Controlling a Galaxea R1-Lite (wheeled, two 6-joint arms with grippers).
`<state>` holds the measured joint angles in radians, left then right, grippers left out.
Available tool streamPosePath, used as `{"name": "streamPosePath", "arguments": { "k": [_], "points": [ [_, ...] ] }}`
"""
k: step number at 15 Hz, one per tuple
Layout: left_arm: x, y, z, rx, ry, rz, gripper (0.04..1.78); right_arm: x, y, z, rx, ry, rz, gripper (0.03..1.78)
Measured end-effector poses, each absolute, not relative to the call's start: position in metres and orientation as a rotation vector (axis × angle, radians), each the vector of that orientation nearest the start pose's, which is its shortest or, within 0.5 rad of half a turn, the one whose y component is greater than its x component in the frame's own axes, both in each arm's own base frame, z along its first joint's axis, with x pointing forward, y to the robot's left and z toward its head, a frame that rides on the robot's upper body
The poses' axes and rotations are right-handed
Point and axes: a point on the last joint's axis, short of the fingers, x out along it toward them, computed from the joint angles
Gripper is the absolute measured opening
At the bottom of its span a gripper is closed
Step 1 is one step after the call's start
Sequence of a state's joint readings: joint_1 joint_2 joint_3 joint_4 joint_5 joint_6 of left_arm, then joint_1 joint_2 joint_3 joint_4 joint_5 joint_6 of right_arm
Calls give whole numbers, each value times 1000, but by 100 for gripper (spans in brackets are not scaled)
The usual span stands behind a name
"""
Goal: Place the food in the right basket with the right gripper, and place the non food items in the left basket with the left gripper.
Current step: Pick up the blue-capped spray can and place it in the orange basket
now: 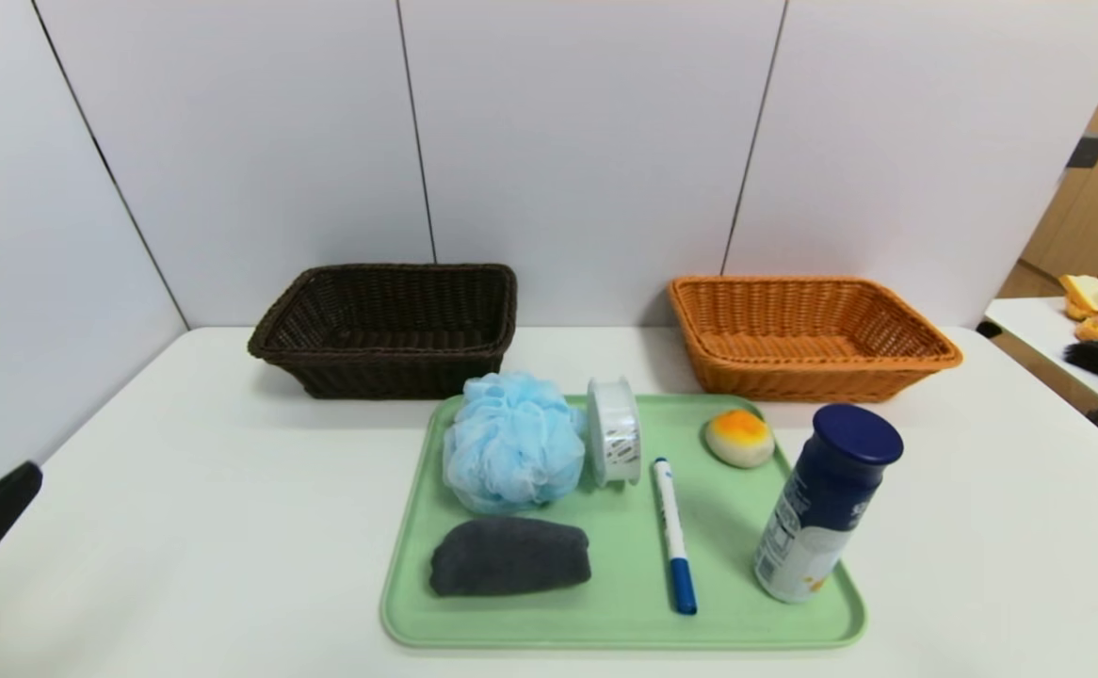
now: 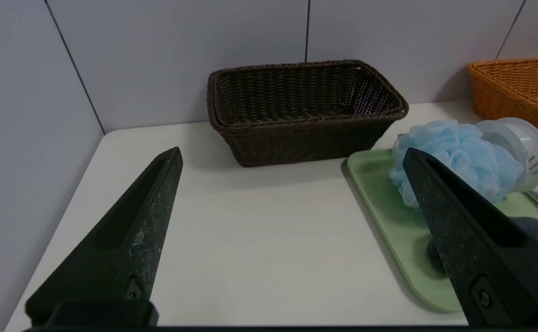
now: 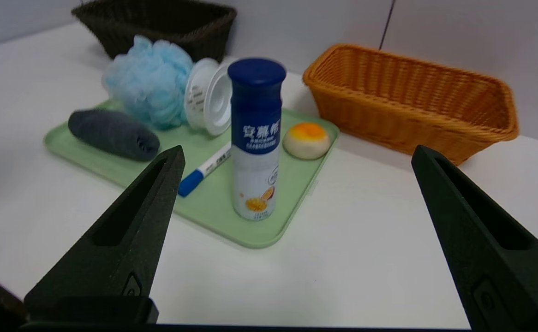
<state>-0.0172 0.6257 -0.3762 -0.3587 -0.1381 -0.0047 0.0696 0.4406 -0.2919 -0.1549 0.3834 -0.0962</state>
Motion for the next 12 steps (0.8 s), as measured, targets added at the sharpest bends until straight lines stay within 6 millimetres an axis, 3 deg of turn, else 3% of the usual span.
{"name": "streamPosePath", "arguments": {
  "k": [5, 12],
  "points": [
    [72, -4, 222, -3, -71, -154, 169, 27, 14, 155, -130, 86, 627, 170],
    [72, -4, 215, -3, -43, -152, 169, 64, 19, 158, -132, 132, 669, 170]
  ]
}}
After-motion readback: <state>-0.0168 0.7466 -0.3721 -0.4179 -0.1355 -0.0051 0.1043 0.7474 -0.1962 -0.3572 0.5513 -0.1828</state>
